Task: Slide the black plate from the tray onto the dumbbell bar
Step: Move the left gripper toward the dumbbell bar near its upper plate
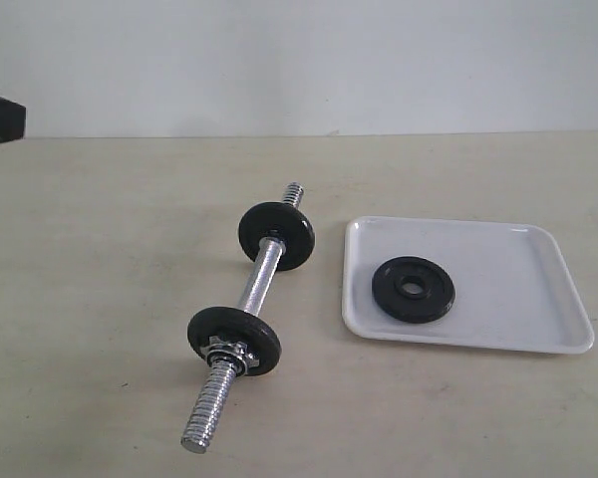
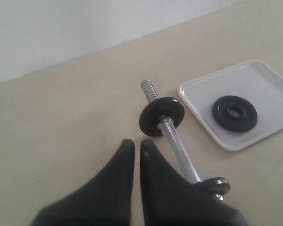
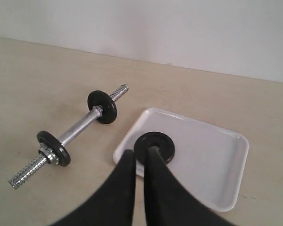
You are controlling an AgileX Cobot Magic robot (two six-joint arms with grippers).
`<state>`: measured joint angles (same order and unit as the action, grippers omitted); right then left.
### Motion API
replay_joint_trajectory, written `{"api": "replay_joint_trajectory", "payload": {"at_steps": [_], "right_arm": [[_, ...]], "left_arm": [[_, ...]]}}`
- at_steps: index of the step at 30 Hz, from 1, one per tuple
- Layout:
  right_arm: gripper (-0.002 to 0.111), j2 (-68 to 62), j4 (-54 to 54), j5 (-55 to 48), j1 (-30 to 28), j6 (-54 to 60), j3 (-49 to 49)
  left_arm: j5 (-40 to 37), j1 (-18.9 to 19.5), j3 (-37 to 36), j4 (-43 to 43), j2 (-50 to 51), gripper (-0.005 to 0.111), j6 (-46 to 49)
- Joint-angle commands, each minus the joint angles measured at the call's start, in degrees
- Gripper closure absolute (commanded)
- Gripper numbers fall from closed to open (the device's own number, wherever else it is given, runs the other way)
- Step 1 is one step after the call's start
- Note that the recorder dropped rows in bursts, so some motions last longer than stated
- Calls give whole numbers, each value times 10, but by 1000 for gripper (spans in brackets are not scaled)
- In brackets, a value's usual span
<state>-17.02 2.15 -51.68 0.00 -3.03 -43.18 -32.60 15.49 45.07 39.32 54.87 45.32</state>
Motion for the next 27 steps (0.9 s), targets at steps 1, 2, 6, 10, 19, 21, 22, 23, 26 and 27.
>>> {"api": "replay_joint_trajectory", "payload": {"at_steps": [1, 2, 6, 10, 19, 21, 22, 23, 26, 27], "right_arm": [[107, -25, 15, 17, 0, 24, -3], [107, -32, 23, 20, 0, 57, -3], [107, -49, 27, 64, 0, 122, -3], [107, -56, 61, 60, 0, 127, -3], [107, -56, 124, 32, 0, 173, -3], [107, -56, 125, 32, 0, 173, -3], [107, -56, 125, 32, 0, 173, -3], [107, -56, 125, 32, 0, 173, -3], [107, -56, 125, 32, 0, 173, -3], [107, -56, 127, 32, 0, 173, -3]], "left_arm": [[-3, -1, 3, 72, 63, 103, 30], [-4, -4, 3, 110, 85, 103, 49], [33, -58, 3, 198, 131, 103, 138], [52, -111, 3, 198, 200, 103, 148], [131, -180, 10, 227, 356, 103, 148], [118, -180, 23, 227, 368, 103, 157], [112, -180, 32, 227, 373, 103, 164], [106, -180, 41, 229, 376, 103, 164], [102, -180, 72, 230, 378, 95, 169], [102, -180, 82, 230, 378, 89, 173]]}}
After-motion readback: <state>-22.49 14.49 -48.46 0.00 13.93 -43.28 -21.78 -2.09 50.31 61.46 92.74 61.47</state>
